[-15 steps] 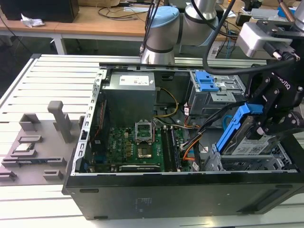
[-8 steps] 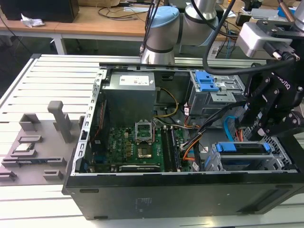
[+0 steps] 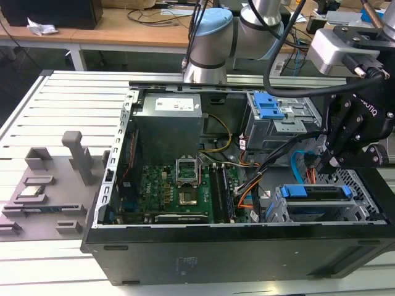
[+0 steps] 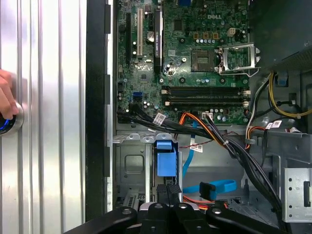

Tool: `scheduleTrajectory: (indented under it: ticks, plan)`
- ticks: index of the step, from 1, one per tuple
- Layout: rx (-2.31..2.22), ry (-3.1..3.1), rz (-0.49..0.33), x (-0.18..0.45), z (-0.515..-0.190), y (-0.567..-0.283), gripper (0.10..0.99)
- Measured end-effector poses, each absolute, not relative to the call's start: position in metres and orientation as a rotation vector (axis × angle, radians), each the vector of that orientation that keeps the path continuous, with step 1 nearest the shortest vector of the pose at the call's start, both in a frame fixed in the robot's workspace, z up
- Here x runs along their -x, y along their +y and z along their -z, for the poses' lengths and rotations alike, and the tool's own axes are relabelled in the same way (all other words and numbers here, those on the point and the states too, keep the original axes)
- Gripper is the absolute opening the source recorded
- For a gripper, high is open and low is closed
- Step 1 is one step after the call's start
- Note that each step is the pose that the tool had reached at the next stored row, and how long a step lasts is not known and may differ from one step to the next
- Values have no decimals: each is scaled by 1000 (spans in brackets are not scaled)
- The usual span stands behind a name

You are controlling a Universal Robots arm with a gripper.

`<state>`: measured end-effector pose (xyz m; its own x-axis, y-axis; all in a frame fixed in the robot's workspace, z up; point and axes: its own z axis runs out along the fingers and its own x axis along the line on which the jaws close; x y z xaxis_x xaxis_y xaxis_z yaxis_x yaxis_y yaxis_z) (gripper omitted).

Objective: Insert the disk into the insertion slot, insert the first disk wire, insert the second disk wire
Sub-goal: 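Insert the disk into the insertion slot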

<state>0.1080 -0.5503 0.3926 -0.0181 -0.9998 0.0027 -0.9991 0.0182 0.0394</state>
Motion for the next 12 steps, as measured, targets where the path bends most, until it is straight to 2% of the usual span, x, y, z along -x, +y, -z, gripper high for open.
scheduleTrajectory:
  ticks: [12]
  plan:
    - [-2180,-2220,41,-120,-392,-550,106]
